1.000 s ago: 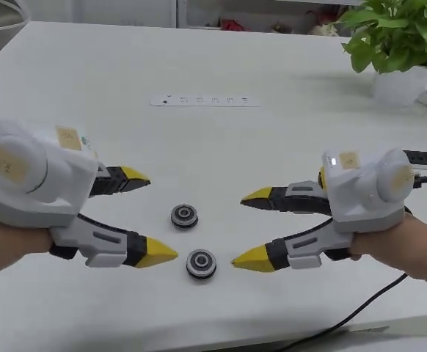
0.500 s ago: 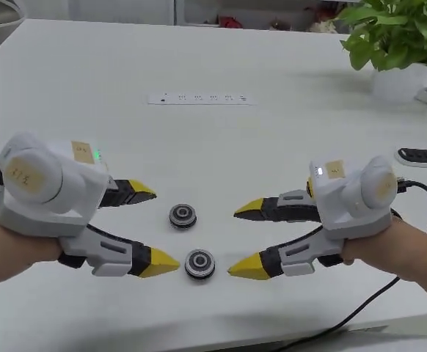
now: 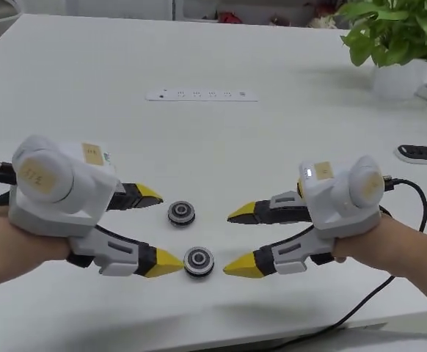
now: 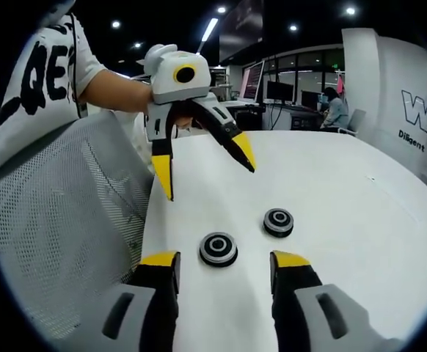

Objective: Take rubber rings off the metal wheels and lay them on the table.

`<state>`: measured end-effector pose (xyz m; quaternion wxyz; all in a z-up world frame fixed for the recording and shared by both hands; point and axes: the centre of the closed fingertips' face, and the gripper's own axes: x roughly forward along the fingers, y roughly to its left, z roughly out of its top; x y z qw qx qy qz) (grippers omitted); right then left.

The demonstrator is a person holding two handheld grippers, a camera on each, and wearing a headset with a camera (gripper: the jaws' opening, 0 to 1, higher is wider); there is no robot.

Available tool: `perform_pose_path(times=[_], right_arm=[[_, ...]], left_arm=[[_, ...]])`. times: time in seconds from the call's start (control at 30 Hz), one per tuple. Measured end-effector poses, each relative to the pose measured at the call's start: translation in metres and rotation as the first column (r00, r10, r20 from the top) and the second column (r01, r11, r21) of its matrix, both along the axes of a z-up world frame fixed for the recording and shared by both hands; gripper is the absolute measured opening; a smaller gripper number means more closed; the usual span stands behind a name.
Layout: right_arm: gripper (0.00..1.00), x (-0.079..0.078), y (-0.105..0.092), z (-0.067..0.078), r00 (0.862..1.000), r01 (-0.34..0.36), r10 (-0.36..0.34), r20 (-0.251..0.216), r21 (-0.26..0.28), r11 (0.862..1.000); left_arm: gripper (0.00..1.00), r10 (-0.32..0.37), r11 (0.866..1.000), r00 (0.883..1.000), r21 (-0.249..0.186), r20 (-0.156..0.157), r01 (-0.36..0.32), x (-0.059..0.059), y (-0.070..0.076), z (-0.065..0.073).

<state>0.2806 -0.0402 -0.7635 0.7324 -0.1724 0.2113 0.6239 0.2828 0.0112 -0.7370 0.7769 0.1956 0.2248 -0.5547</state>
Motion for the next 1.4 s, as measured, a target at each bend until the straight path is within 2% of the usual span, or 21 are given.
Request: perform_pose_path(times=[0.97,1.13,1.4], right_arm=[[0.39,-0.002,0.008,-0.021,0.998,-0.053,0.052,-0.036,-0.032,0.998],[0.39,-0.003,0.009,-0.021,0.998,-0.053,0.052,-0.044,-0.031,0.998],[0.39,-0.004,0.009,-0.025,0.997,-0.057,0.055,-0.051,-0.041,0.998]], left_arm=[[0.51,-0.048,0.998,0.996,0.025,-0.073,0.05,-0.002,-0.016,-0.029],[0.48,-0.05,0.999,0.994,0.016,-0.098,0.052,-0.004,-0.02,-0.032],[0.43,-0.077,0.996,0.991,0.029,-0.109,0.081,-0.009,-0.026,-0.04]])
